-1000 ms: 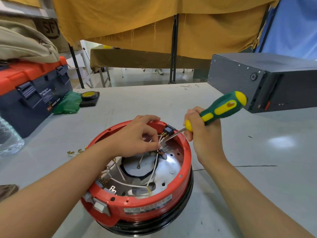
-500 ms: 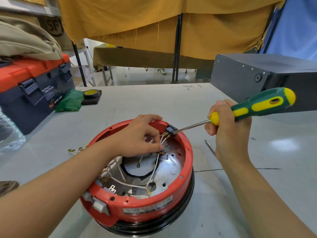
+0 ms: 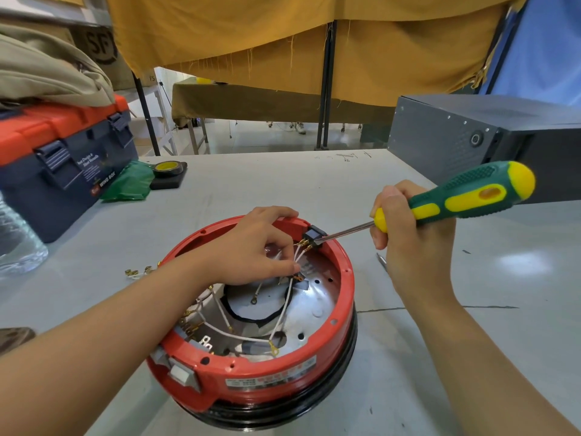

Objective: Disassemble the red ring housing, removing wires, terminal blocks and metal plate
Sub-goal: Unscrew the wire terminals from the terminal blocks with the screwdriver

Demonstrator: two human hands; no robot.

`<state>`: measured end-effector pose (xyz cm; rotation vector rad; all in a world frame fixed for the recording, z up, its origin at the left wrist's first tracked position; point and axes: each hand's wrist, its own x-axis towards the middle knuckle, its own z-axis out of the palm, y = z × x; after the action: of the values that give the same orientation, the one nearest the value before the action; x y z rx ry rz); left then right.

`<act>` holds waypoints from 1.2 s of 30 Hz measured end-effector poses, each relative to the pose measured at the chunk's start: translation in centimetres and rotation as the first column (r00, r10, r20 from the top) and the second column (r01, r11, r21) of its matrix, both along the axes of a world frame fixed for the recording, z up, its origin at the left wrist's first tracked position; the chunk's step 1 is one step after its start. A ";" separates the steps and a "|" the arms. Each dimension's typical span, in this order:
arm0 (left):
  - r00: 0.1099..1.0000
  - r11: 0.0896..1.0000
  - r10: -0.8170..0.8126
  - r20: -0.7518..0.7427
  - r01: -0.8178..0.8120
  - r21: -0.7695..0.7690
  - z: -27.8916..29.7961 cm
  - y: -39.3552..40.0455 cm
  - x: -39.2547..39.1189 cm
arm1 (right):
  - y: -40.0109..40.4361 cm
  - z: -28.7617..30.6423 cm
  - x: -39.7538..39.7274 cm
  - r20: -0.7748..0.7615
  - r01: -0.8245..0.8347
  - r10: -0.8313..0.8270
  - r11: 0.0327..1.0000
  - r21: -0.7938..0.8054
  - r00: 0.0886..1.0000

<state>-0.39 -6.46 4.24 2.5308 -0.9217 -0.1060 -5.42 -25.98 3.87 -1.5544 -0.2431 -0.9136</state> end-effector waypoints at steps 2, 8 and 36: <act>1.000 1.000 0.000 0.004 0.000 0.003 0.0 0.0 0.0 | 0.2 -0.1 -0.3 0.023 0.004 -0.003 0.997 -0.074 1.000; 1.000 1.000 -0.003 0.003 0.003 0.009 -0.1 0.0 0.1 | 0.1 0.0 -0.1 -0.017 -0.032 0.032 0.999 -0.041 0.999; 1.000 1.000 0.013 -0.010 -0.013 -0.008 -0.2 0.2 0.4 | -1.0 -1.0 1.8 -0.181 -0.106 0.213 0.878 0.467 0.960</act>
<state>0.02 -6.30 4.00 2.5268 -0.8999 -0.1104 -3.58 -27.02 2.86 -1.1665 0.0111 -0.5976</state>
